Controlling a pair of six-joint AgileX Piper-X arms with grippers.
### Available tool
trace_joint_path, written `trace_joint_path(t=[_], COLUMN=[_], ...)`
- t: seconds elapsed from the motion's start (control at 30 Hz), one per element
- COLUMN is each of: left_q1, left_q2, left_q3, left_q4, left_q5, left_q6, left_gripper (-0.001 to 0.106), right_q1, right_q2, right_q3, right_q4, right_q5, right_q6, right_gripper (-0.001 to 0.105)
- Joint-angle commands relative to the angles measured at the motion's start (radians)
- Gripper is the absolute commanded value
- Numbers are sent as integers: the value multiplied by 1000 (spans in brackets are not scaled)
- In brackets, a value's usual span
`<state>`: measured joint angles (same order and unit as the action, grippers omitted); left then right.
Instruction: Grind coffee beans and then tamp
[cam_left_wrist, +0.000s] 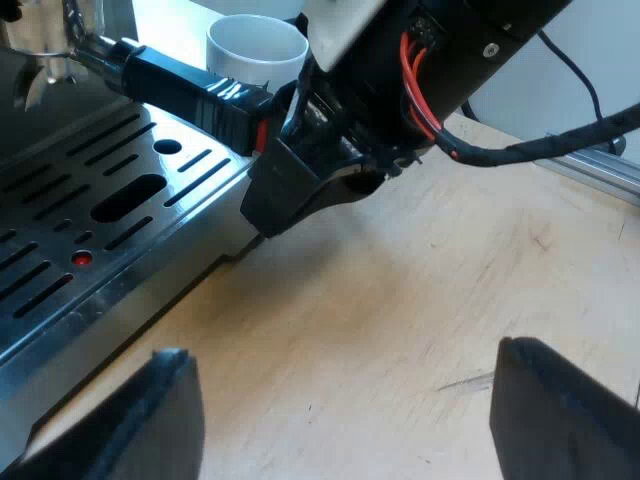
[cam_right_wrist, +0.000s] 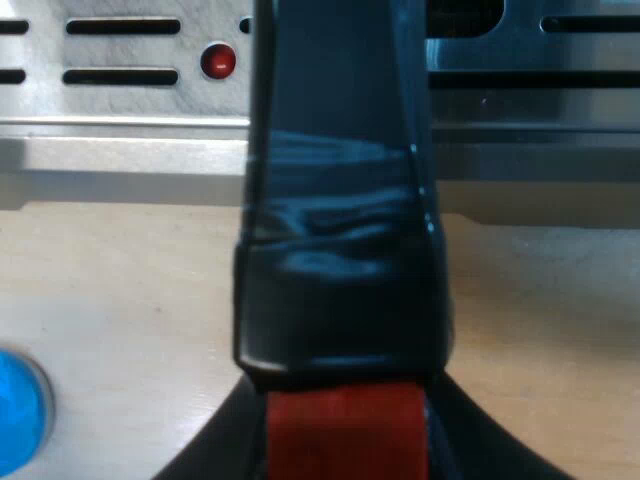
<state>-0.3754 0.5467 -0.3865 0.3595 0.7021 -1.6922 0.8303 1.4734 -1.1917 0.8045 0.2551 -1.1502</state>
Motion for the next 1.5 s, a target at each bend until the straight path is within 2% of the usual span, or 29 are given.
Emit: trace_joint_path(t=[0.03,0.8,1.1,1.2,1.5], left_q1=[-5,-5,-5,-5,-5], left_q2=[-3,-3,-3,-3,-3], left_q3=[0,0,0,0,0], left_q4=[-14,-14,-14,-14,-14], left_q5=[12,12,12,12,12], left_q6=[-9,-9,-9,-9,-9], left_gripper=[63,63,63,63,63], right_q1=[12,22,108,119,133], right_q2=[-6,-74,-74,-74,-79], right_q3=[0,0,0,0,0], right_q4=[-7,109,107,109,152], right_q5=[-16,-12,132,138,153], right_q6=[15,26,46,76,78], right_gripper=[0,0,0,0,0])
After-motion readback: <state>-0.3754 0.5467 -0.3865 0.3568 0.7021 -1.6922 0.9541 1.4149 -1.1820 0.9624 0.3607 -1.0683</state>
